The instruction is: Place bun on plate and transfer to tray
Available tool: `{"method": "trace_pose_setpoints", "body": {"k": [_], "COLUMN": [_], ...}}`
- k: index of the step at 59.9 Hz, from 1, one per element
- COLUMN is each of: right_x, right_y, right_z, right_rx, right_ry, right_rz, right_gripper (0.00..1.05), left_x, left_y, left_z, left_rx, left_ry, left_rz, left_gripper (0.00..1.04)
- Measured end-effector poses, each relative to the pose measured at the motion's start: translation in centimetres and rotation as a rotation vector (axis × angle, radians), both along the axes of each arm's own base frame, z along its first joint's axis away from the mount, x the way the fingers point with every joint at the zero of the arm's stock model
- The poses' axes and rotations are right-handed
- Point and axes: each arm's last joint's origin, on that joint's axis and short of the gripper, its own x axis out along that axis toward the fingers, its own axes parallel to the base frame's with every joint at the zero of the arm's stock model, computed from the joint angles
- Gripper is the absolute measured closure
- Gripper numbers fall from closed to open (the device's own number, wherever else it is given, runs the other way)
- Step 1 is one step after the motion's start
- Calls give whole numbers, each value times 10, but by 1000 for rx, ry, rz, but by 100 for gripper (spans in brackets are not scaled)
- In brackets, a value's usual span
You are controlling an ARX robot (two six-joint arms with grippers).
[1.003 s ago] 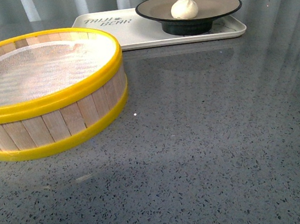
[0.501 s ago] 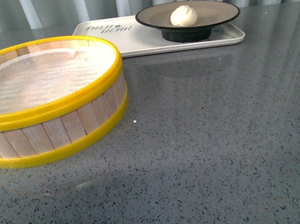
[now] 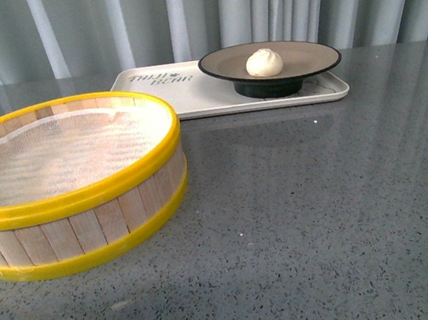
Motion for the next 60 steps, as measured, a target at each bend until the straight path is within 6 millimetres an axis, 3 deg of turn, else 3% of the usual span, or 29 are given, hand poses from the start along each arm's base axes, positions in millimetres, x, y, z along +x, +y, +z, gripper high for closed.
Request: {"method": "trace_pose_setpoints", "body": {"k": [12,25,60], "right_x": [-5,-10,-25], "right_y": [12,12,12], "right_z": [-6,-16,-18], "right_rx": [-1,-1,-1], "right_ry": [-1,-7,-6], "right_rz": [12,4,5], "right_gripper": [103,103,103], "left_x": [0,0,0], "left_y": [0,0,0], "left_z": [0,0,0], "left_rx": [0,0,0], "left_ry": [0,0,0], "left_rz": [0,0,0], "left_gripper": [7,7,7]}}
